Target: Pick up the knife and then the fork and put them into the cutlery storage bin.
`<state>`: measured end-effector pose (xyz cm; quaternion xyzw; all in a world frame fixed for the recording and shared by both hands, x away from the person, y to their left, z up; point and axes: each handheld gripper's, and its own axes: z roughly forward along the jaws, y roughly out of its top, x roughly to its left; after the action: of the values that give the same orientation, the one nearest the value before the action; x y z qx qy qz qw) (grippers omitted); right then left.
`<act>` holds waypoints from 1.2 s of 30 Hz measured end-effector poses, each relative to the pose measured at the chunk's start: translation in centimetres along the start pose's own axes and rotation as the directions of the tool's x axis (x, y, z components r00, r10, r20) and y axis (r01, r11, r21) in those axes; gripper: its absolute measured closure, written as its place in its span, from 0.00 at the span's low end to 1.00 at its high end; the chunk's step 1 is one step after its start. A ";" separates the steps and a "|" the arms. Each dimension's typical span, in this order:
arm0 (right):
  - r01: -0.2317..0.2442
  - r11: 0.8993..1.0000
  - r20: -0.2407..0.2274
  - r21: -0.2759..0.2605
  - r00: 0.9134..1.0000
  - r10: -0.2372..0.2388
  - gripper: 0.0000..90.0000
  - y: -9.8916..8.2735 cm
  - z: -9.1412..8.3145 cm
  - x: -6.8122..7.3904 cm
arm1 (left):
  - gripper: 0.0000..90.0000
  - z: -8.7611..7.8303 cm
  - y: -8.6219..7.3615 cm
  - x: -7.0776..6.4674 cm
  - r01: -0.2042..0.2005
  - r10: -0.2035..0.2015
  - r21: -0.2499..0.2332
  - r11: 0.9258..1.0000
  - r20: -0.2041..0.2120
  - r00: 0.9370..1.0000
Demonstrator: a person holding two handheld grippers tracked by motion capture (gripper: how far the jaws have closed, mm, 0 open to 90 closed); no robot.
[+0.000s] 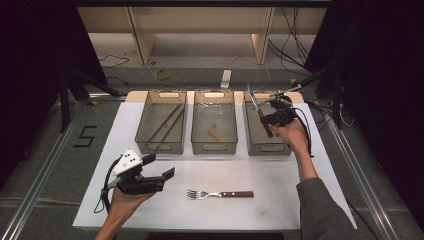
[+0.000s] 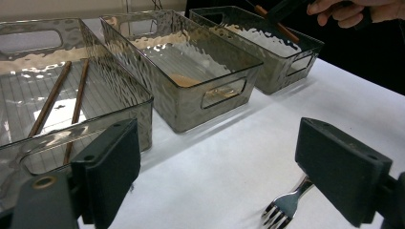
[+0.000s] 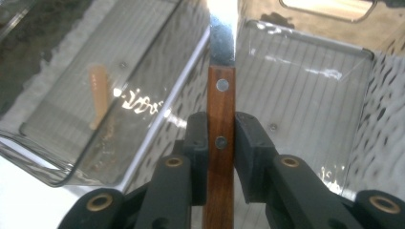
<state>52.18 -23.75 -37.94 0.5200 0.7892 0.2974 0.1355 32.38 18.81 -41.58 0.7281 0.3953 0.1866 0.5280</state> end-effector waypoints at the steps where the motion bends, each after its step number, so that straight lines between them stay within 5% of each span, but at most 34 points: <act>1: -0.006 1.000 -0.010 0.000 1.000 0.006 0.85 -0.1 0.1 -0.1 | 0.17 0.0 0.0 0.0 0.000 0.000 0.000 1.000 0.001 1.000; 23: -0.032 0.998 -0.005 0.044 0.999 0.033 0.84 -1.1 1.5 0.1 | 0.17 0.0 0.0 -0.1 -0.001 0.001 -0.001 1.000 -0.001 1.000; 31: -0.032 0.999 -0.040 0.026 0.999 0.033 0.60 -0.9 0.7 0.3 | 0.17 0.0 0.0 0.0 -0.002 0.002 -0.002 1.000 -0.001 1.000; 36: 0.023 1.000 -0.053 0.003 0.998 -0.023 0.52 -1.0 -0.2 1.3 | 0.17 0.0 0.0 -0.1 -0.003 0.002 -0.002 1.000 -0.002 1.000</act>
<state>50.77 -22.95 -38.25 0.5032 0.7989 0.3079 0.1171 32.35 18.77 -41.53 0.7280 0.3947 0.1883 0.5280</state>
